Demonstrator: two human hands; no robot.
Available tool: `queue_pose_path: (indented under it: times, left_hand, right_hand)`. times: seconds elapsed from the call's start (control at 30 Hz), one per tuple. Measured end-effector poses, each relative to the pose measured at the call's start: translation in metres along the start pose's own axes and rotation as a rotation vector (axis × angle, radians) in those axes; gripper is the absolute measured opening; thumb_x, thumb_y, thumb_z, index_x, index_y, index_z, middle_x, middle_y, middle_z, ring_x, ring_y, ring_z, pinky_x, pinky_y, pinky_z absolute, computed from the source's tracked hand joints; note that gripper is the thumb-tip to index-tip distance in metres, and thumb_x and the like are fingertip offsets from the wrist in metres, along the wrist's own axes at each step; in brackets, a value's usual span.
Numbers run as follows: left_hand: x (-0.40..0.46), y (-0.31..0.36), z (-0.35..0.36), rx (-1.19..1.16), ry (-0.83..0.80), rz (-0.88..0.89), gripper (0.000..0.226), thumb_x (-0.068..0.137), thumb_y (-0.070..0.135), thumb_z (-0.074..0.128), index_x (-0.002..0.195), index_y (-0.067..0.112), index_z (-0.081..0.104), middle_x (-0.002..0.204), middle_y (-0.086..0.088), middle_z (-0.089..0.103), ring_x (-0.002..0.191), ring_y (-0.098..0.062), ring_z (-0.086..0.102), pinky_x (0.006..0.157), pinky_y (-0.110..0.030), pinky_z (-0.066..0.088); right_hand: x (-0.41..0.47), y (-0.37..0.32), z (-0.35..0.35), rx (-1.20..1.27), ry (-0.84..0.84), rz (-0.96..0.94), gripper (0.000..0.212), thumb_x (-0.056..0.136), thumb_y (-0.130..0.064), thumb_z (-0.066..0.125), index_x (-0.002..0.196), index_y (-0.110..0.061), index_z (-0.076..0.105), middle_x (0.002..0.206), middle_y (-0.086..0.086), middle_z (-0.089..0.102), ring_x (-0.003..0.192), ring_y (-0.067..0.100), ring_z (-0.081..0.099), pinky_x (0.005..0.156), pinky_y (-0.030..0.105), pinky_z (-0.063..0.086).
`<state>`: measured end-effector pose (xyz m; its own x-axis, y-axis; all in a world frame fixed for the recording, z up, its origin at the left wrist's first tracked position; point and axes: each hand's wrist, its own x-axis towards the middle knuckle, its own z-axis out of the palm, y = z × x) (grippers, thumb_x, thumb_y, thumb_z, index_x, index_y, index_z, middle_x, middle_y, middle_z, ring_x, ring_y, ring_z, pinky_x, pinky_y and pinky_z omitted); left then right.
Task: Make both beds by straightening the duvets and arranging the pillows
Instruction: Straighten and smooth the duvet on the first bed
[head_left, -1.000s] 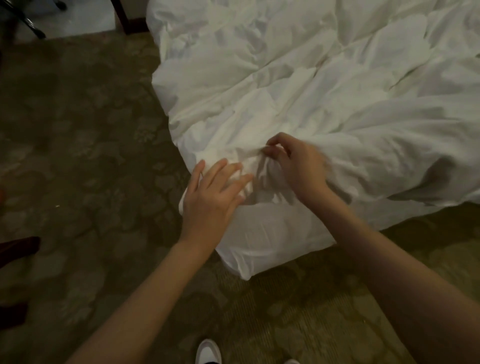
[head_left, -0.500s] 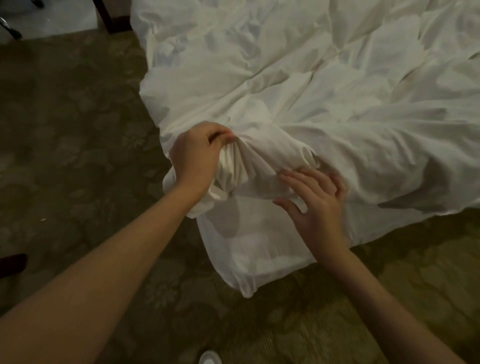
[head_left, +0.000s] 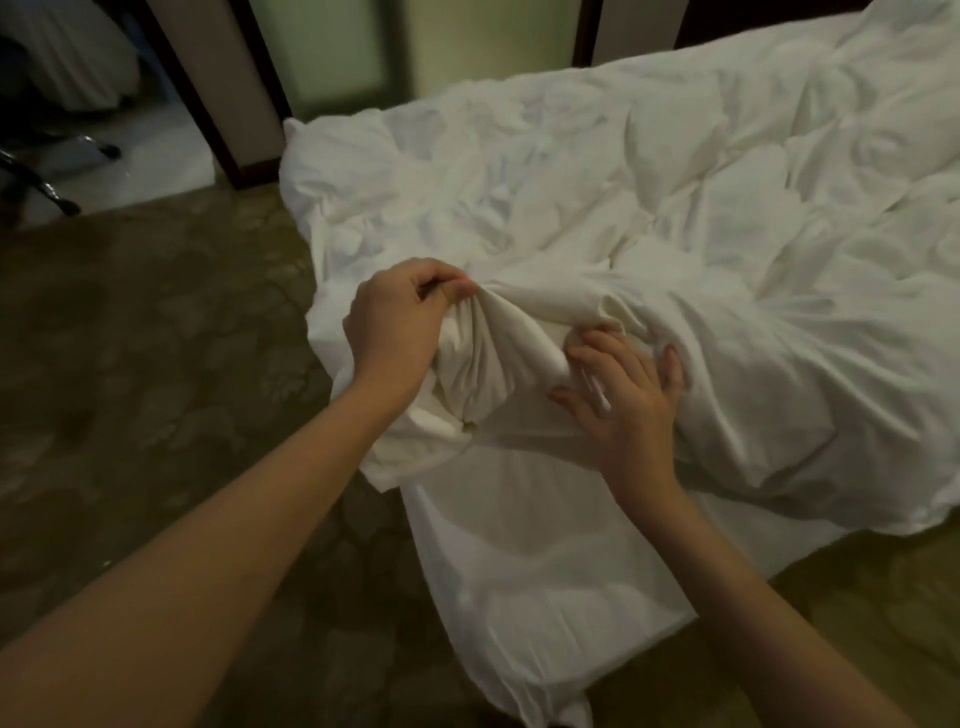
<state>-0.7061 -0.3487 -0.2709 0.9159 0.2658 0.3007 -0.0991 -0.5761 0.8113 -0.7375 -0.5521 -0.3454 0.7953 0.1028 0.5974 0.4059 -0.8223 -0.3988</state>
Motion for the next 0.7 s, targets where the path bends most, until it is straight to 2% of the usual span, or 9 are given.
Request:
queue_pose_path:
  times: [0.1, 0.17, 0.23, 0.27, 0.33, 0.4, 0.47, 0.6, 0.7]
  left_hand:
    - [0.034, 0.002, 0.011, -0.020, 0.010, -0.010, 0.016, 0.082, 0.029, 0.070, 0.073, 0.041, 0.065, 0.085, 0.010, 0.070, 0.087, -0.015, 0.065, 0.084, -0.046, 0.051]
    - [0.057, 0.006, 0.017, -0.016, 0.019, -0.005, 0.010, 0.082, 0.026, 0.070, 0.076, 0.034, 0.068, 0.085, 0.010, 0.070, 0.087, -0.014, 0.065, 0.084, -0.043, 0.051]
    - [0.076, 0.010, 0.025, 0.029, 0.011, 0.027, 0.004, 0.085, 0.026, 0.068, 0.084, 0.026, 0.072, 0.091, 0.007, 0.070, 0.090, -0.014, 0.063, 0.085, -0.039, 0.050]
    - [0.082, 0.012, 0.026, 0.072, 0.018, 0.061, 0.007, 0.087, 0.025, 0.066, 0.089, 0.023, 0.072, 0.096, 0.006, 0.069, 0.093, -0.014, 0.062, 0.087, -0.036, 0.049]
    - [0.091, 0.019, 0.027, 0.127, 0.024, 0.160, 0.011, 0.087, 0.021, 0.065, 0.096, 0.020, 0.072, 0.104, 0.003, 0.067, 0.100, -0.014, 0.059, 0.091, -0.031, 0.046]
    - [0.093, 0.026, 0.025, 0.121, -0.013, 0.271, 0.015, 0.083, 0.021, 0.066, 0.097, 0.017, 0.071, 0.105, -0.002, 0.066, 0.101, -0.017, 0.058, 0.093, -0.030, 0.043]
    - [0.090, 0.030, 0.020, 0.105, -0.088, 0.344, 0.024, 0.081, 0.031, 0.064, 0.096, 0.014, 0.073, 0.103, -0.005, 0.067, 0.099, -0.017, 0.059, 0.091, -0.032, 0.044]
    - [0.087, 0.038, 0.012, 0.110, -0.226, 0.441, 0.040, 0.076, 0.044, 0.062, 0.101, 0.016, 0.073, 0.103, -0.002, 0.069, 0.097, -0.016, 0.060, 0.085, -0.039, 0.049]
    - [0.091, 0.058, 0.004, 0.125, -0.229, 0.502, 0.051, 0.073, 0.054, 0.064, 0.107, 0.016, 0.072, 0.108, 0.000, 0.070, 0.100, -0.013, 0.061, 0.095, -0.040, 0.046]
  right_hand:
    - [0.033, 0.012, 0.010, 0.077, 0.014, 0.018, 0.013, 0.083, -0.025, 0.061, 0.088, -0.014, 0.066, 0.112, -0.002, 0.068, 0.116, 0.010, 0.052, 0.109, 0.042, 0.019]
    - [0.060, 0.015, 0.012, 0.157, 0.012, 0.055, 0.011, 0.083, -0.017, 0.058, 0.086, -0.011, 0.067, 0.100, 0.001, 0.071, 0.104, 0.010, 0.055, 0.106, 0.040, 0.028]
    - [0.081, 0.017, 0.007, 0.208, -0.006, 0.094, 0.008, 0.082, -0.013, 0.059, 0.084, -0.008, 0.066, 0.083, 0.004, 0.070, 0.086, 0.013, 0.054, 0.095, 0.040, 0.042]
    - [0.091, 0.015, 0.003, 0.223, -0.015, 0.113, 0.009, 0.082, -0.015, 0.060, 0.081, -0.008, 0.065, 0.077, 0.005, 0.068, 0.079, 0.015, 0.053, 0.086, 0.036, 0.046]
    - [0.109, 0.009, -0.006, 0.234, -0.063, 0.193, 0.013, 0.085, -0.023, 0.062, 0.081, -0.010, 0.063, 0.072, 0.006, 0.065, 0.073, 0.017, 0.053, 0.070, 0.030, 0.039]
    - [0.127, 0.003, -0.013, 0.234, -0.110, 0.262, 0.011, 0.088, -0.022, 0.064, 0.084, -0.012, 0.061, 0.070, 0.007, 0.065, 0.071, 0.021, 0.055, 0.067, 0.035, 0.037]
    - [0.145, -0.005, -0.022, 0.266, -0.117, 0.289, 0.009, 0.089, -0.019, 0.064, 0.086, -0.012, 0.059, 0.065, 0.008, 0.063, 0.066, 0.026, 0.056, 0.066, 0.040, 0.041]
    - [0.182, -0.016, -0.043, 0.382, -0.058, 0.367, 0.018, 0.089, -0.011, 0.062, 0.081, -0.021, 0.050, 0.051, -0.008, 0.049, 0.051, 0.011, 0.039, 0.058, 0.033, 0.033]
    - [0.208, -0.028, -0.064, 0.452, -0.009, 0.389, 0.021, 0.088, -0.010, 0.064, 0.077, -0.020, 0.049, 0.047, -0.012, 0.046, 0.046, 0.005, 0.037, 0.052, 0.022, 0.028]
